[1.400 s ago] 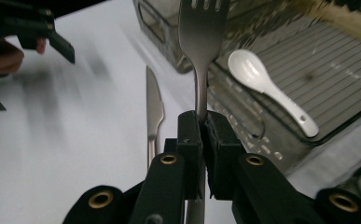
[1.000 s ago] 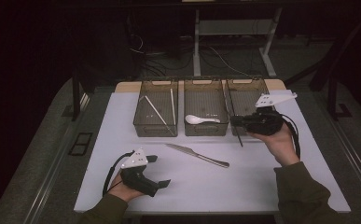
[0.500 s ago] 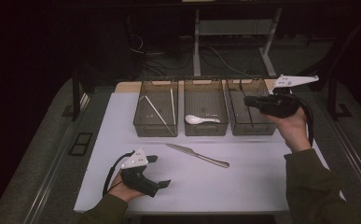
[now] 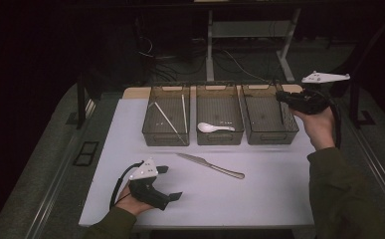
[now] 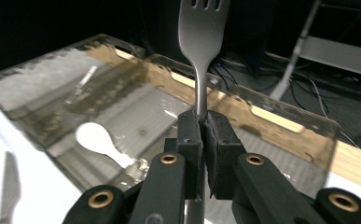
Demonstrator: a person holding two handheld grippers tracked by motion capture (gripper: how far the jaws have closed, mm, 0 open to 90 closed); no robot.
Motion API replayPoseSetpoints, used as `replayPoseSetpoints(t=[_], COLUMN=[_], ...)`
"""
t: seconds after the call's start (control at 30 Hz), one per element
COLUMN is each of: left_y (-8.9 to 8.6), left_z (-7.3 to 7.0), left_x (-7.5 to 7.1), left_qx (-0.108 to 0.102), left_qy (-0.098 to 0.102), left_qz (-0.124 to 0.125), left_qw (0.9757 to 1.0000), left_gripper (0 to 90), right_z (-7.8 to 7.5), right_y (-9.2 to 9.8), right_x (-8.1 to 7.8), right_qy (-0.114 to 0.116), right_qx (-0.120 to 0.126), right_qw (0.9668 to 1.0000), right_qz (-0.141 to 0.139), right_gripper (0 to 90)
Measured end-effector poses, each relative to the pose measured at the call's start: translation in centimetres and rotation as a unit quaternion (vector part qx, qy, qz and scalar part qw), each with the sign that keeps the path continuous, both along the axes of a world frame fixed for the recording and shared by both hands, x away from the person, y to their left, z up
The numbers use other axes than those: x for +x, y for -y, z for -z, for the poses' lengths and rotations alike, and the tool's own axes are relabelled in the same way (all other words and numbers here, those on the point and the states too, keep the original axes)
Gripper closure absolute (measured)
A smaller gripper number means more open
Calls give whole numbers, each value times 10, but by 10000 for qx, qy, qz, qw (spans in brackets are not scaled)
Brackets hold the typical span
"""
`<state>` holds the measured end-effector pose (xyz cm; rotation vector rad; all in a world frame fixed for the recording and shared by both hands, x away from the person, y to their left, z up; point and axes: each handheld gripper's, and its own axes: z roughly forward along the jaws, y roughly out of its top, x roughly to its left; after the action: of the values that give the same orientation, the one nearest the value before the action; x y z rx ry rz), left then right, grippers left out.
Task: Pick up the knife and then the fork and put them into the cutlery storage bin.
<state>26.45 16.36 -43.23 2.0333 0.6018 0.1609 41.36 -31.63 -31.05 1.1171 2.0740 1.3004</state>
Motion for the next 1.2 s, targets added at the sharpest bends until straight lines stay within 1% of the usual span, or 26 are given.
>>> replayPoseSetpoints(t=[0.13,0.23,0.27,0.4,0.5,0.6,0.67,0.77,0.87,0.93,1.07,1.13,1.2], left_y=[0,0,0,0,0,0,0,1,1,1,1,1,1], left_z=[0,0,0,0,0,0,0,0,0,0,1,1,1], left_x=[0,0,0,0,0,0,0,0,0,-1,0,0,0], left_qx=[7,-6,-2,-7,-14,-5,-4,-5,-3,-8,-2,-1,2], left_qy=[2,-2,-3,5,12,2,-2,-10,-9,-13,-39,-41,-38], left_qz=[13,11,13,20,19,20,19,19,19,21,25,28,31], left_qw=[10000,10000,10000,10000,10000,10000,10000,10000,10000,10000,10000,10000,10000], left_gripper=[0,0,0,0,0,0,0,0,0,0,0,0,0], right_z=[10,17,20,33,46,56,59,60,63,64,69,72,74], right_y=[5,8,8,10,12,14,14,14,13,12,9,7,4], right_x=[9,14,15,20,22,23,23,25,26,28,31,32,33], right_qy=[-139,-303,-357,-576,-785,-919,-990,-1031,-1104,-1136,-1271,-1298,-1370], right_qx=[-133,-258,-332,-489,-608,-743,-795,-850,-970,-1006,-1164,-1253,-1367], right_qw=[9997,9989,9984,9966,9942,9922,9911,9902,9883,9875,9842,9829,9804], right_qz=[162,232,275,338,404,400,409,401,417,431,400,375,358], right_gripper=[849,849,848,849,849,849,849,849,849,848,848,848,848])
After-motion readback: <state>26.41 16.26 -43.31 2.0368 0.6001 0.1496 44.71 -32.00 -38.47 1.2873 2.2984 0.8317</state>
